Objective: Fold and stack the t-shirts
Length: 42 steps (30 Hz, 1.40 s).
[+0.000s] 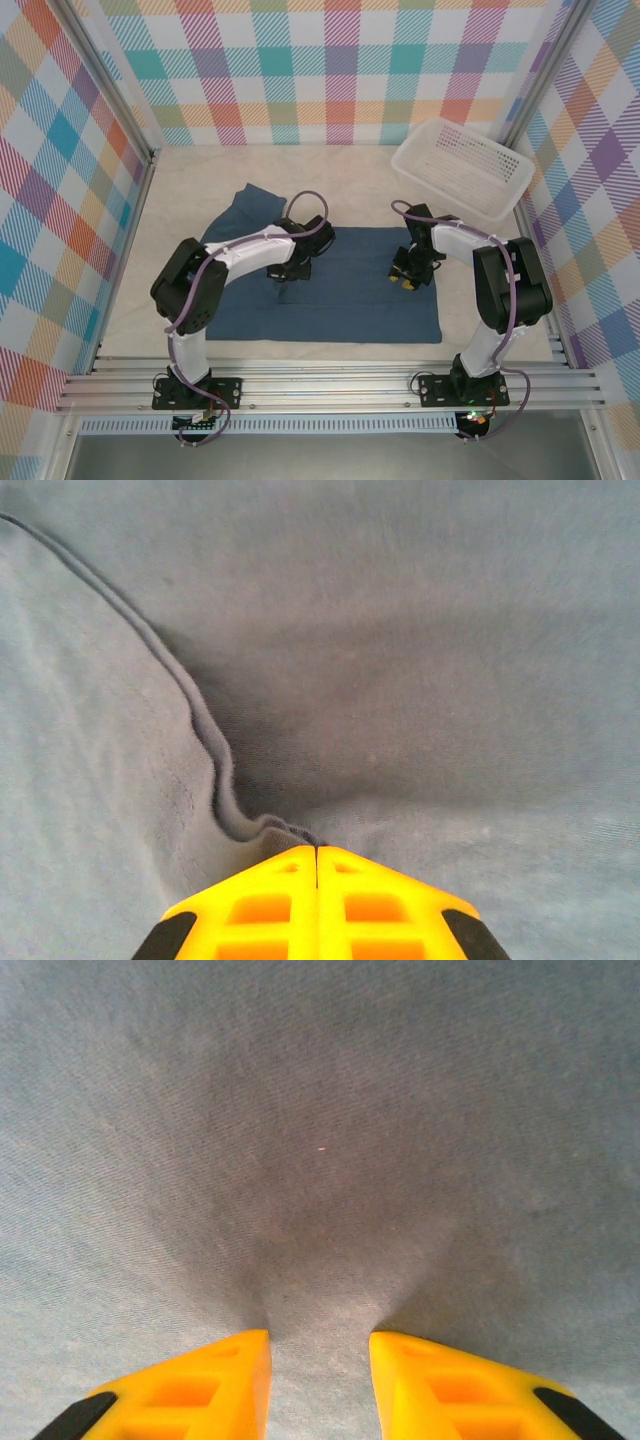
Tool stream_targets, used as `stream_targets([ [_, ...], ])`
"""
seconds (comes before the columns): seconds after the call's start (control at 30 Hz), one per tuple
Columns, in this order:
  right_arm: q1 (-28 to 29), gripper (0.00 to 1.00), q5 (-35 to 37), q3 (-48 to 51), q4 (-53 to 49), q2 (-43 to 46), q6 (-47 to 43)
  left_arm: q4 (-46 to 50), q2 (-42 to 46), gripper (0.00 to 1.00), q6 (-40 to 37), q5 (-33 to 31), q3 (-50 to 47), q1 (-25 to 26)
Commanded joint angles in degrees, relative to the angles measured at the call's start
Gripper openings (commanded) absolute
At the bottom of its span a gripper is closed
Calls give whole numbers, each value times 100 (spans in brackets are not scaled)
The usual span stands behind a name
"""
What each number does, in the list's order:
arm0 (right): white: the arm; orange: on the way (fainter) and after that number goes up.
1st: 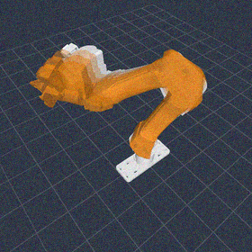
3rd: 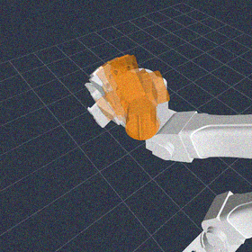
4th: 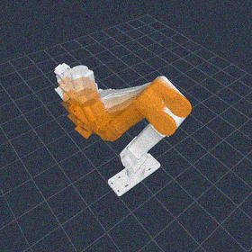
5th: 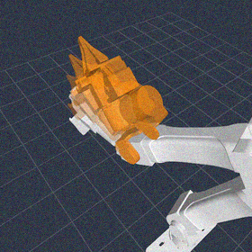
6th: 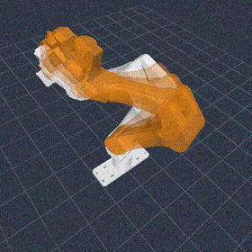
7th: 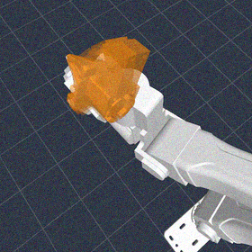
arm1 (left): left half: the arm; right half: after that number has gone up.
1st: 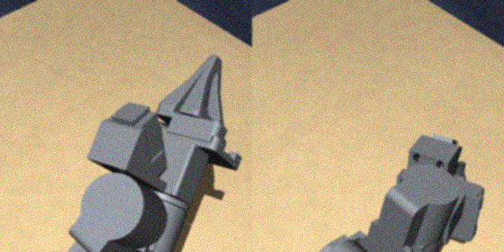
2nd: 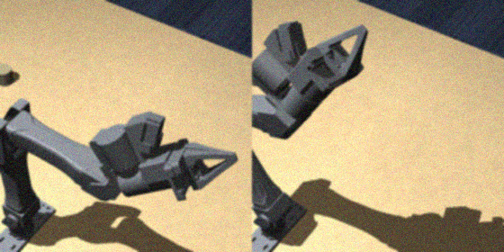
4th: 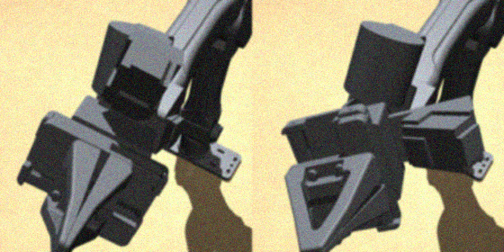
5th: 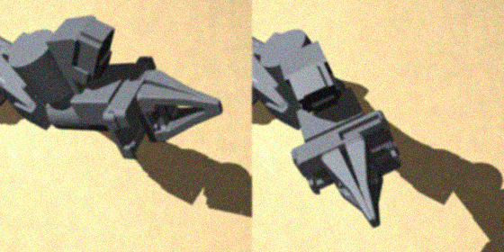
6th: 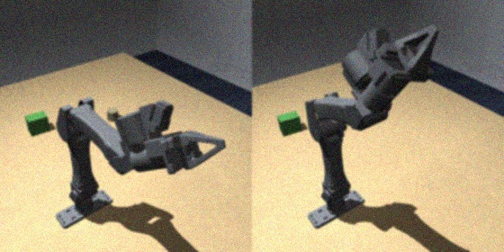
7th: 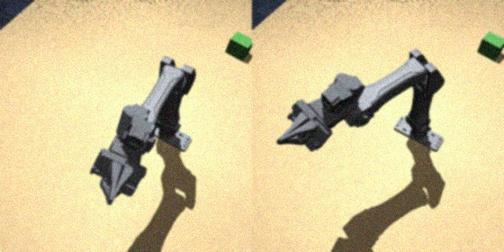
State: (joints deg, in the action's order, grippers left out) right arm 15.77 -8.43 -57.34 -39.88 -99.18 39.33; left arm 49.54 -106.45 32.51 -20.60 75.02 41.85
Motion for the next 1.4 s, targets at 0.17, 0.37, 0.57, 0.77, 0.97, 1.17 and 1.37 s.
stream_targets([
  [0.17, -32, 33, 201, 15, -255, -243, -130, -384, 494, 0, 499, 413, -326, -111],
  [0.37, -30, 33, 210, -57, -341, -221, -132, -472, 286, 8, 361, 650, -293, -145],
  [0.57, -30, 36, 299, -143, -395, 79, -131, -169, 970, 49, 534, 558, -37, -473],
  [0.77, -56, 37, 371, -322, -150, 515, -76, -476, 1367, 37, 916, 1658, -573, -1981],
  [0.97, -395, 34, 324, -799, -51, -35, -52, -997, 467, 30, 1035, 2358, -274, -2998],
  [1.17, -709, 34, 776, -1142, 165, -65, -159, -1053, -313, 30, 1089, 2432, 806, -3492],
  [1.37, -664, 32, 412, -1199, 31, -433, 263, -978, -340, 28, 1414, 2335, 205, -3514],
])
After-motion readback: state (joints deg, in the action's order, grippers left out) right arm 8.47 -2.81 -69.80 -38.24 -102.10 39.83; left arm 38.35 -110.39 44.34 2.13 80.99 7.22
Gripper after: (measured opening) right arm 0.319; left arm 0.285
